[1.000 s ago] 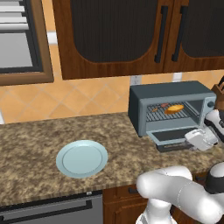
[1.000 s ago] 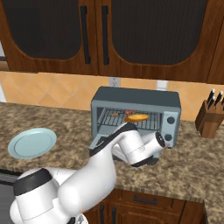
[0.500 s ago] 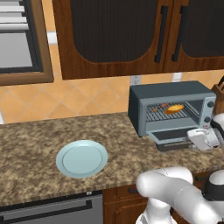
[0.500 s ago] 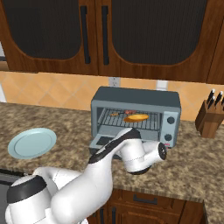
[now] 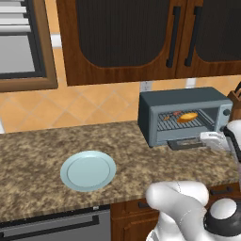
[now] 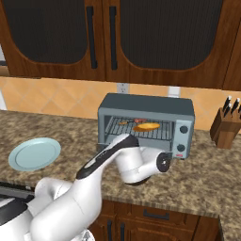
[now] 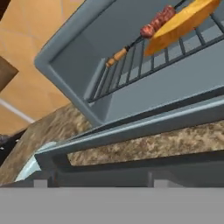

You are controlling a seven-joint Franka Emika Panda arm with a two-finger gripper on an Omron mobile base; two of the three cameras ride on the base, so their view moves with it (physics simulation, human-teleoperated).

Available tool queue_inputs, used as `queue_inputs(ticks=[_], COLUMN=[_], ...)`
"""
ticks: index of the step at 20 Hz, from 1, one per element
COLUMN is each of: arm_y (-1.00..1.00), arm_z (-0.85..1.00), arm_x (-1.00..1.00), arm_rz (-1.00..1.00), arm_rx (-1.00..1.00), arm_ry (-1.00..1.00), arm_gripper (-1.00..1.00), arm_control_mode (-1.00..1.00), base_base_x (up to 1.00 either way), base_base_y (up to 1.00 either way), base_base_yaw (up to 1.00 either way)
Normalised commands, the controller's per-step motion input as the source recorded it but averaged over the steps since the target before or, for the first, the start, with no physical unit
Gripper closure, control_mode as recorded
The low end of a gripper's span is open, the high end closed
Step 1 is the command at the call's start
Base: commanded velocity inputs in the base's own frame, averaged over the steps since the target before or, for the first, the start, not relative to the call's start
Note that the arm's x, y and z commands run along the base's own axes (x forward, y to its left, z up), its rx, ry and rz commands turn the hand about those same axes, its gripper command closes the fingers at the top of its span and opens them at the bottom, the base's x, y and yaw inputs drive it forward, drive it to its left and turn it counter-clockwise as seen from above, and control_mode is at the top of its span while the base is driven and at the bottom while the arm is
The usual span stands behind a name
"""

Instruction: Pick up the kebab skewer and baguette bread, and place them inside the toaster oven. Close the toaster oven door and start by setting the timer.

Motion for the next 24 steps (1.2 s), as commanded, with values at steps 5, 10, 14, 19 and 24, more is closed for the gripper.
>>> queue_inputs(ticks=[5, 10, 14, 19, 24], arm_y=[1.0, 0.98, 0.82, 0.66, 0.4], arm_z=[0.02, 0.0, -0.11, -0.19, 0.58], arm_x=[1.0, 1.0, 0.88, 0.79, 0.13], arm_rz=[-0.16, -0.15, -0.11, -0.1, -0.1], arm_rx=[-0.12, -0.1, -0.07, -0.06, -0.08], arm_ry=[-0.25, -0.14, -0.02, 0.0, 0.01], arm_gripper=[-1.0, -1.0, -1.0, -1.0, -1.0], arm_control_mode=[-1.0, -1.0, -1.0, -1.0, -1.0], base_base_x=[0.0, 0.0, 0.0, 0.0, 0.0], base_base_y=[0.0, 0.0, 0.0, 0.0, 0.0], base_base_yaw=[0.0, 0.0, 0.0, 0.0, 0.0])
